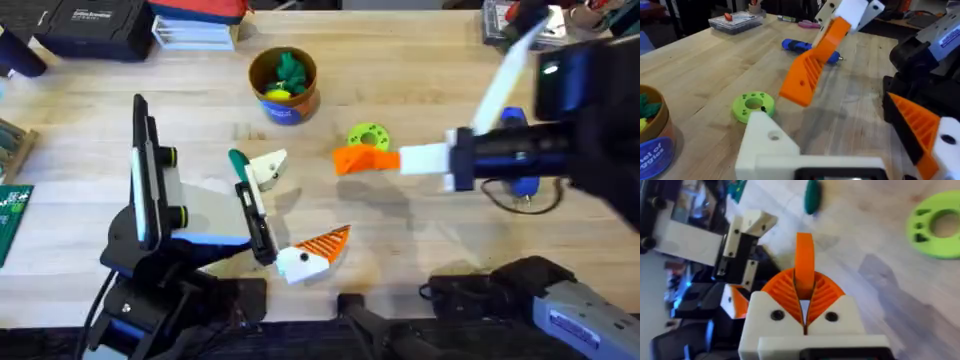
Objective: Pick up the gripper from the table and insert it into the empty holder that is missing its gripper. Then pick up a screw, insert it into the mounting hole, and use the screwdriver to tighten it. Finally, clean up the table by picking up the vegetable and placing it into the bucket.
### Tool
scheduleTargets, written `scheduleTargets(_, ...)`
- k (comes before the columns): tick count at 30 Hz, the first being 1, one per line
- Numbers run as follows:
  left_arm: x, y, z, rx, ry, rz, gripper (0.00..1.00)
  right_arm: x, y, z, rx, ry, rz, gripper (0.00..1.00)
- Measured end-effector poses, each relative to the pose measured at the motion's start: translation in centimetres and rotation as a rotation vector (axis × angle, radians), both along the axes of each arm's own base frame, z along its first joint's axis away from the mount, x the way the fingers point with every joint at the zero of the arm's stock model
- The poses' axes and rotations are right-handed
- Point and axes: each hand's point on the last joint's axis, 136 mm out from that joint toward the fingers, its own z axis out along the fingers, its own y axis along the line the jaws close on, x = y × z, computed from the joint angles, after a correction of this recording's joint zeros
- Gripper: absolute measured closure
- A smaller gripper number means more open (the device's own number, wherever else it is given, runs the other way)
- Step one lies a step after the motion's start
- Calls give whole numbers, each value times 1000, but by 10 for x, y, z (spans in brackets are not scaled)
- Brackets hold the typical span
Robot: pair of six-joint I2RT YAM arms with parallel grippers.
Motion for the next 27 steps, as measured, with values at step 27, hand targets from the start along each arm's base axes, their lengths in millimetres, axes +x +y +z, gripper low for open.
scheduleTargets(27,0,0,0,0,2,-3,15,-22,63,-31,201,411,147,987)
